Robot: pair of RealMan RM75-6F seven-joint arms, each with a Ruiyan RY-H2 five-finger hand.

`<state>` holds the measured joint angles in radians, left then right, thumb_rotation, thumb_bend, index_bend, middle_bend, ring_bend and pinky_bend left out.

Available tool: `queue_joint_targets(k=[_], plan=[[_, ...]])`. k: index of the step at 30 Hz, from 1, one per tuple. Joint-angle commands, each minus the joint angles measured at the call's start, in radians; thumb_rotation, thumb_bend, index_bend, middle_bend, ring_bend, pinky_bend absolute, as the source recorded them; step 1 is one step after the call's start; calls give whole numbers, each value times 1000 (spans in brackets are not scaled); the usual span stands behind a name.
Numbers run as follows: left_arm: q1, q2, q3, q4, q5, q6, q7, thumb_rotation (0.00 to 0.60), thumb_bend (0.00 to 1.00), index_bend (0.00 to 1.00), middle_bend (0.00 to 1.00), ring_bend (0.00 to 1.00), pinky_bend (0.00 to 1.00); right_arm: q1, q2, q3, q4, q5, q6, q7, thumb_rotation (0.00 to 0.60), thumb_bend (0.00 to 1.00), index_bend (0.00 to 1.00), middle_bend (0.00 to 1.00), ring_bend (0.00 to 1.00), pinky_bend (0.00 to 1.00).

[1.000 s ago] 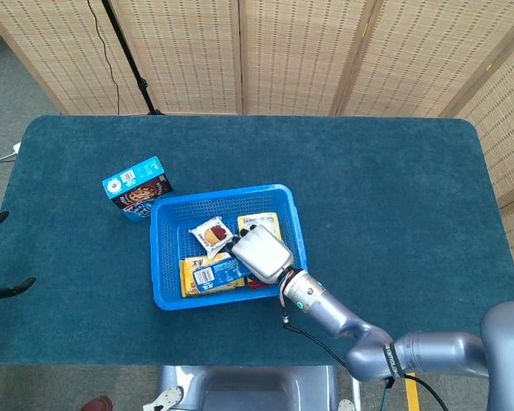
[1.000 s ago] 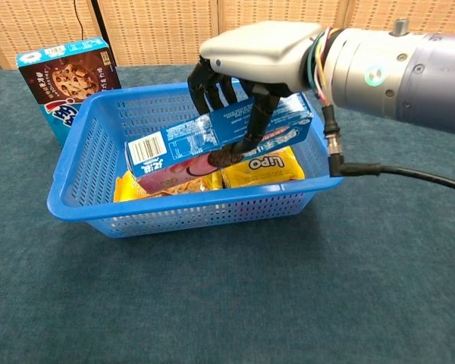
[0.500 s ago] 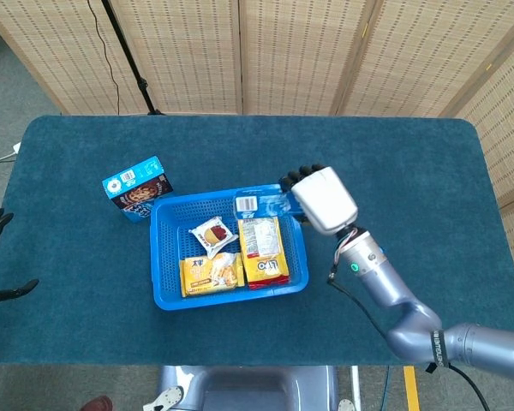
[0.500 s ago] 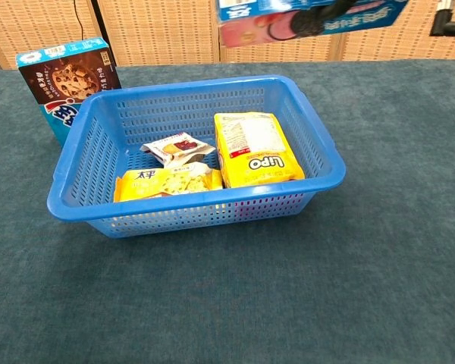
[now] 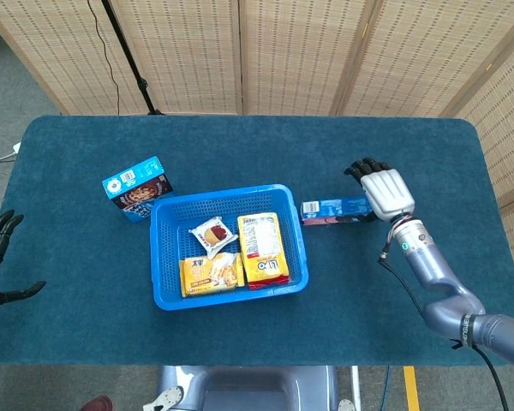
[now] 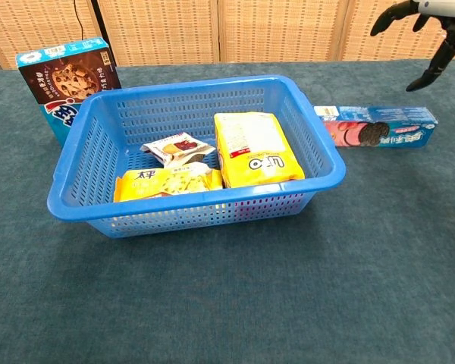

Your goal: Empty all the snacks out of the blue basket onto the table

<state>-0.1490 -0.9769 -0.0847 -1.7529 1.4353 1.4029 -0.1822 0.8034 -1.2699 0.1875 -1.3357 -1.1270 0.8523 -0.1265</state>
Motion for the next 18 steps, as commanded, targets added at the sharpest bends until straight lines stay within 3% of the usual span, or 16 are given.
queue_joint_targets(k=[1, 7, 10, 12, 13, 18], plan=[[-8, -8, 5, 22, 47, 9, -32, 600, 24, 0, 0, 0, 0, -16, 13, -6, -27, -22, 14, 19, 600, 0, 25, 3, 0, 98], [-65, -19, 19, 90, 139, -43, -151, 600, 24, 0, 0, 0, 0, -124, 149, -18, -239, -151, 195, 76, 600, 0, 0, 0, 0, 49], [-106, -17, 22, 105, 176, -85, -203, 600, 24, 0, 0, 0, 0, -183, 199, -45, -293, -225, 272, 121, 600, 0, 0, 0, 0, 47], [-131, -17, 23, 112, 203, -103, -224, 600, 24, 0, 0, 0, 0, -216, 221, -66, -308, -268, 314, 146, 600, 0, 0, 0, 0, 47], [-178, -13, 22, 101, 254, -135, -247, 600, 24, 0, 0, 0, 0, -285, 245, -113, -316, -334, 397, 176, 600, 0, 0, 0, 0, 47], [-269, 45, 20, 17, 289, -232, -281, 600, 25, 0, 0, 0, 0, -410, 242, -196, -244, -458, 546, 259, 600, 0, 0, 0, 0, 45]])
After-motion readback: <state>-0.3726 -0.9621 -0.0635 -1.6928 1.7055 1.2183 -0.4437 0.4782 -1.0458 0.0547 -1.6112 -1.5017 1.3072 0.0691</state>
